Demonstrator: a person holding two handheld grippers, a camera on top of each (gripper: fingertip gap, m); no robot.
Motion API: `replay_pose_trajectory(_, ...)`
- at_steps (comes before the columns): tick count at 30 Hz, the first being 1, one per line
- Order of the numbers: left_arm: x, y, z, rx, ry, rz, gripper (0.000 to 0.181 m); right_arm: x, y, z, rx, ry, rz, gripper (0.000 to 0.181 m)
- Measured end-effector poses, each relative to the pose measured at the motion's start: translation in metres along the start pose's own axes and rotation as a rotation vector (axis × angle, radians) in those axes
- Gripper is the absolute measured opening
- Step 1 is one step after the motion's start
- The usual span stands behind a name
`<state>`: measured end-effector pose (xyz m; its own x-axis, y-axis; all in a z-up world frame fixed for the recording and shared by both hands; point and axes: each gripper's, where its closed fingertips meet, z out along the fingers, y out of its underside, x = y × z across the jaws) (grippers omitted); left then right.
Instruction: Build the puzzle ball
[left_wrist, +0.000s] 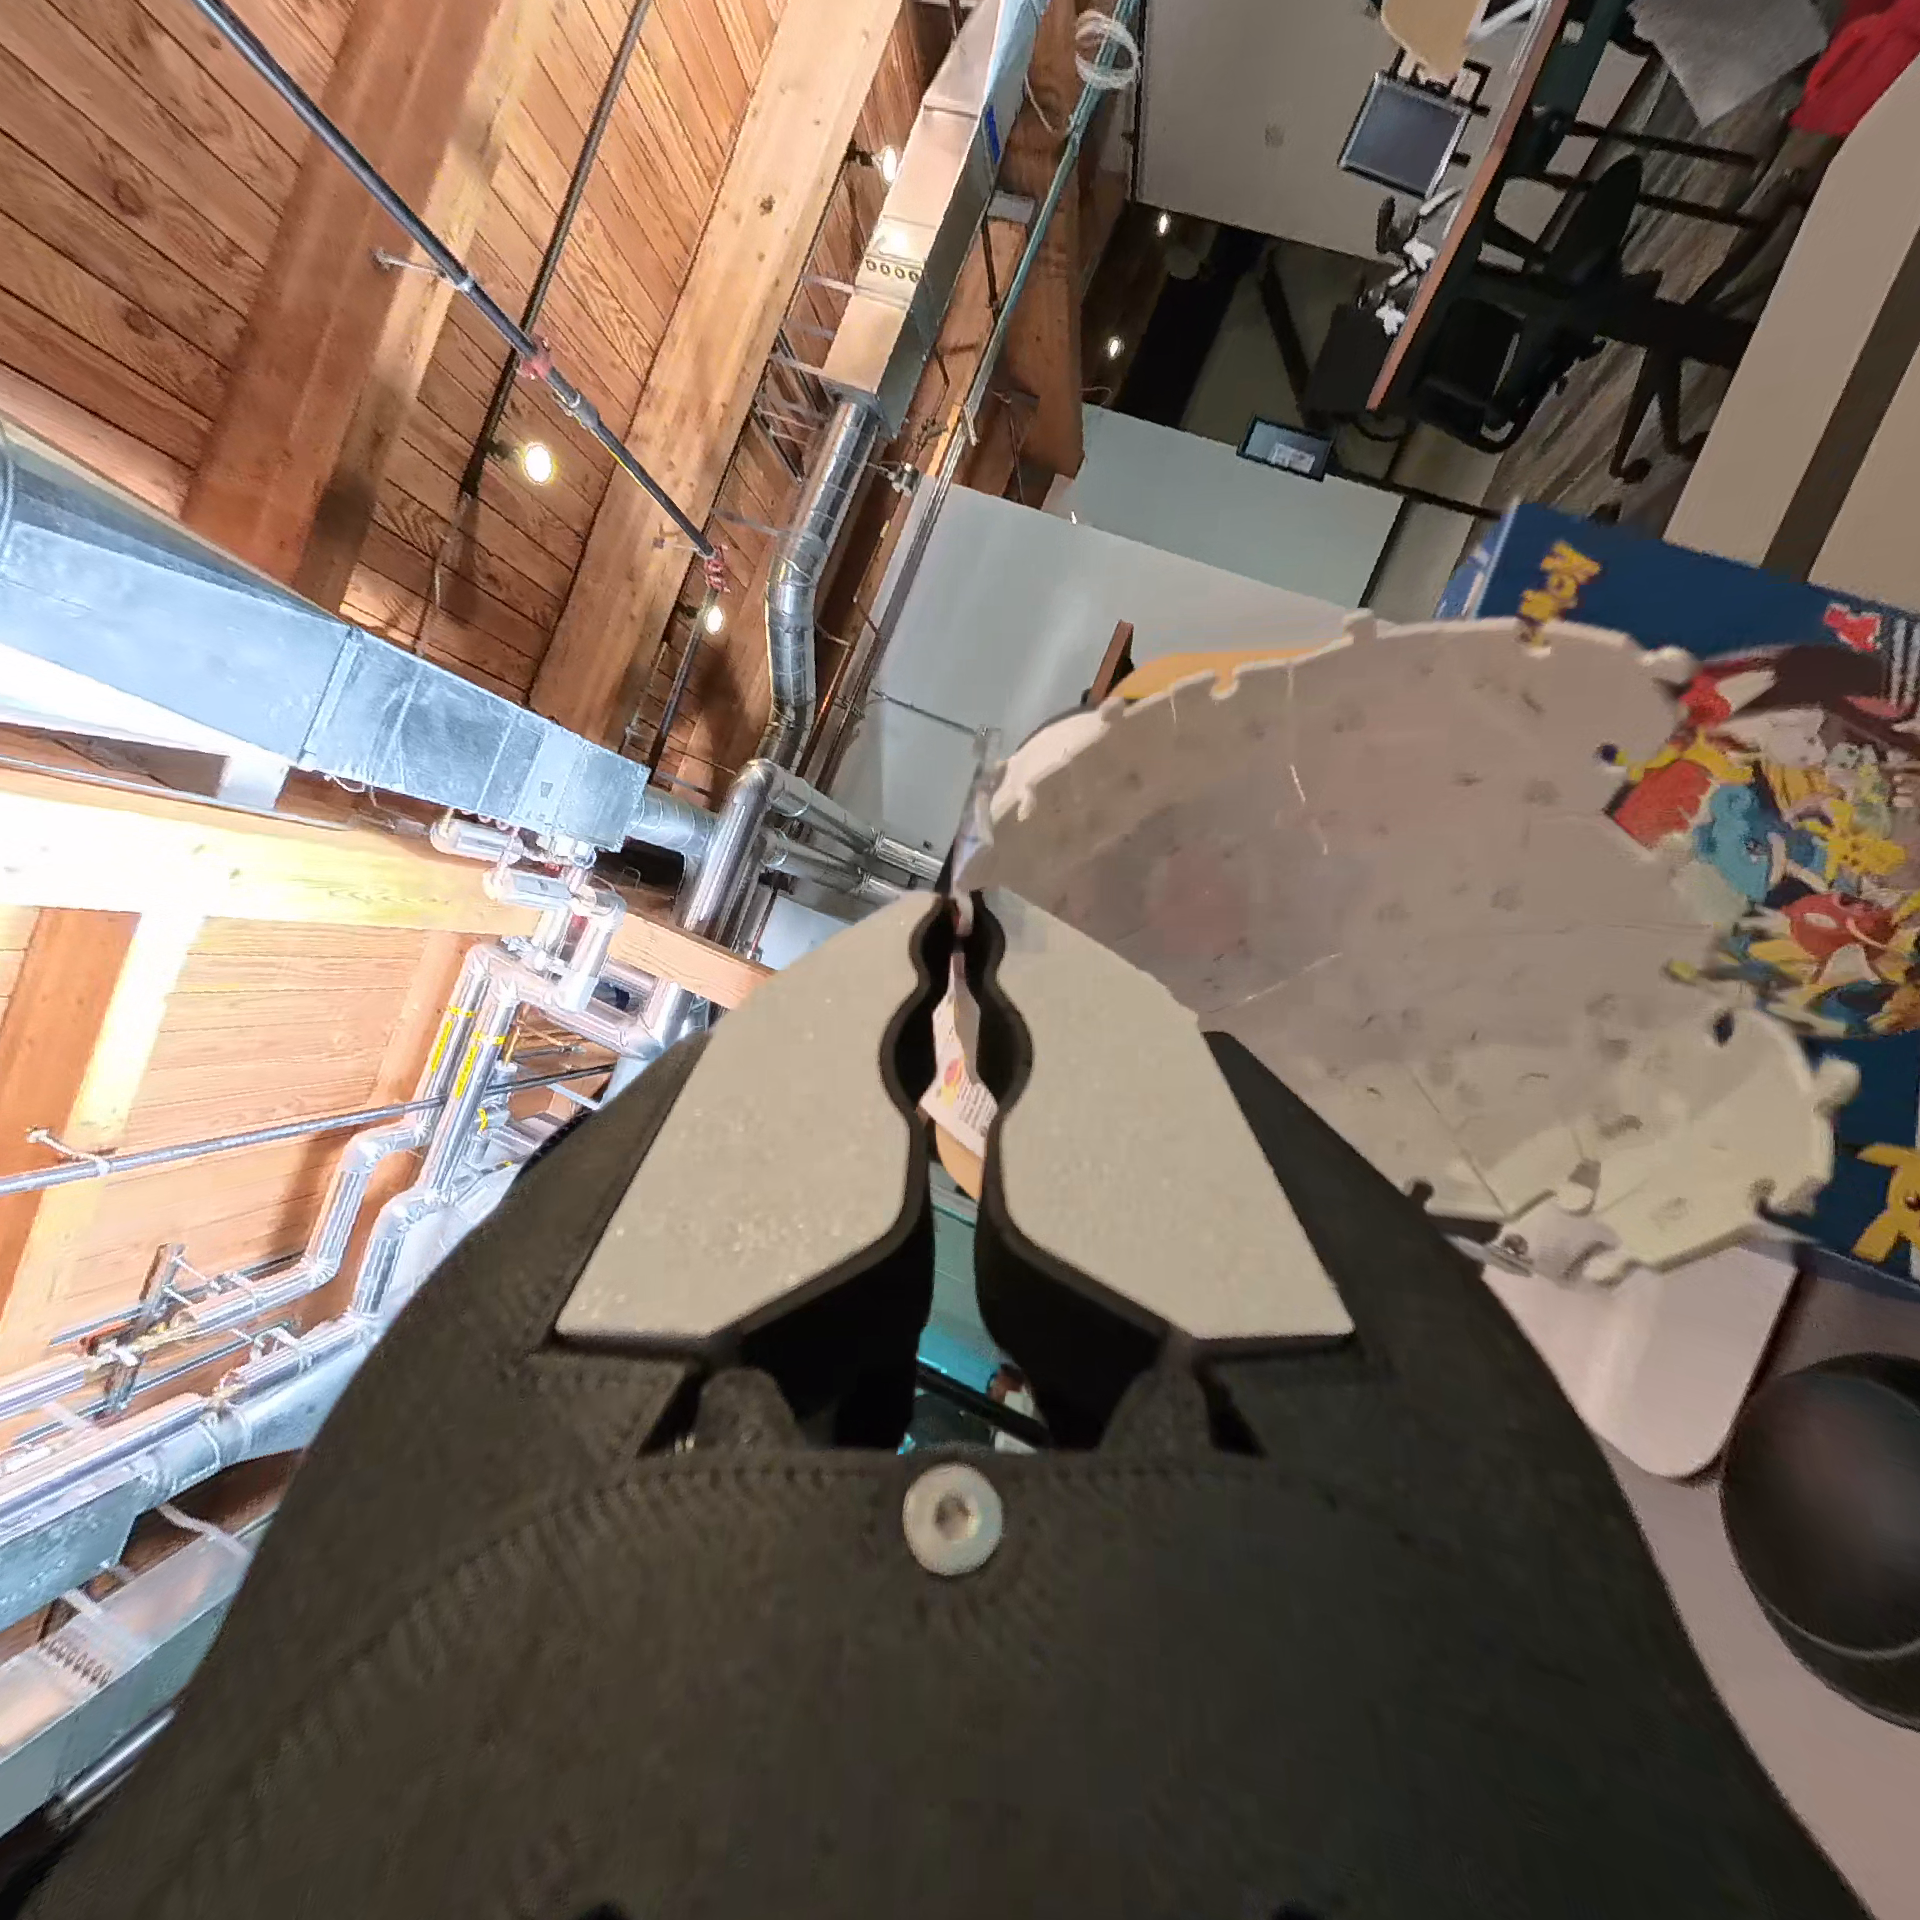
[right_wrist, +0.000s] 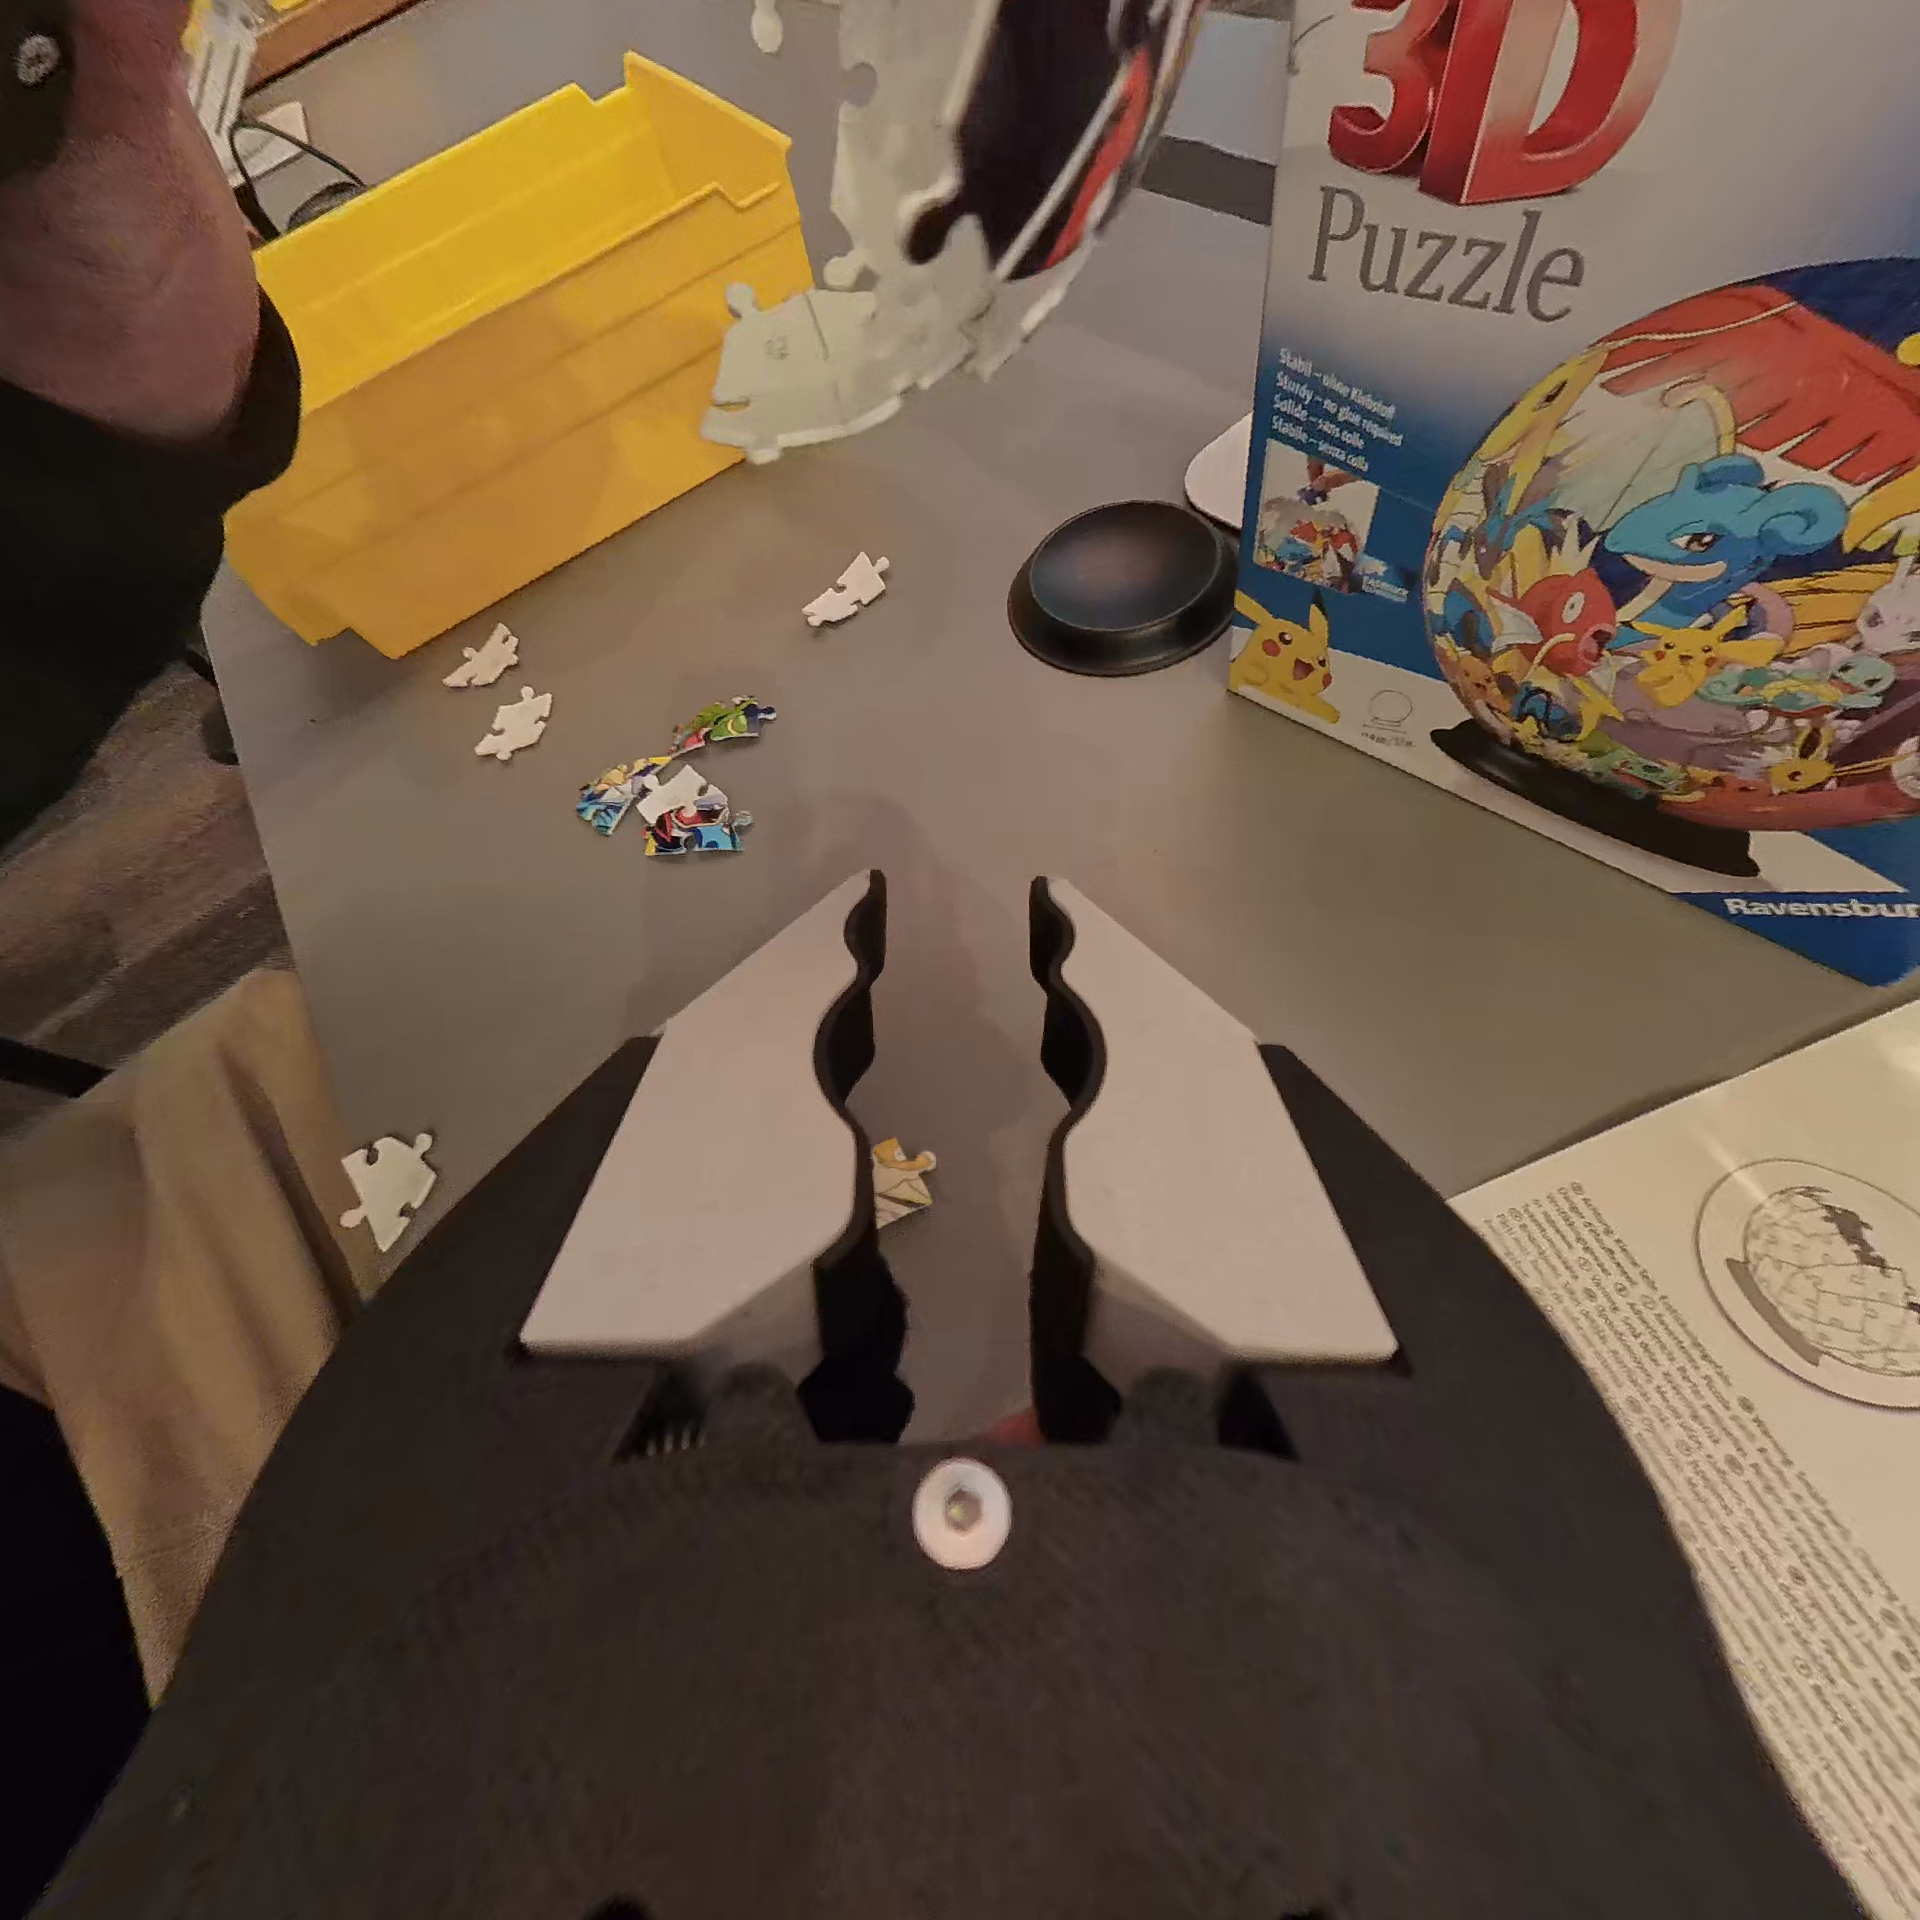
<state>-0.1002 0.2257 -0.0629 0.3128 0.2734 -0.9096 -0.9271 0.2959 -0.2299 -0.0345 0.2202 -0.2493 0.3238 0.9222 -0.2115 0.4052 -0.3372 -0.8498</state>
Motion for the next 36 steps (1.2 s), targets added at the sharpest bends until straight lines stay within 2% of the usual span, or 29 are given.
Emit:
replay_pose_trajectory(5,0.007,-0.004,0.007,0.003,0.022,-0.019,0.002,-0.007,-0.001,0.004,0.016,-0.041,0.036,0.029)
replay_pose_trajectory(10,0.030,-0.011,0.004,0.009,0.077,-0.055,0.002,-0.006,-0.023,0.000,0.172,-0.099,0.200,0.039)
replay_pose_trajectory(14,0.044,-0.031,-0.004,0.042,0.106,-0.054,0.002,0.005,-0.036,-0.003,0.269,-0.102,0.322,0.046)
replay_pose_trajectory(19,0.049,-0.059,-0.014,0.092,0.096,-0.024,0.002,0.017,-0.042,-0.004,0.348,-0.062,0.367,0.027)
replay_pose_trajectory(24,0.042,-0.080,-0.024,0.156,0.066,-0.006,0.004,0.025,-0.054,-0.020,0.467,-0.019,0.342,0.011)
replay_pose_trajectory(32,0.037,-0.122,-0.041,0.228,0.049,0.025,0.012,0.021,-0.077,-0.046,0.634,-0.084,0.299,0.006)
replay_pose_trajectory(36,0.036,-0.131,-0.046,0.245,0.062,-0.001,0.017,0.017,-0.086,-0.059,0.693,-0.130,0.296,0.004)
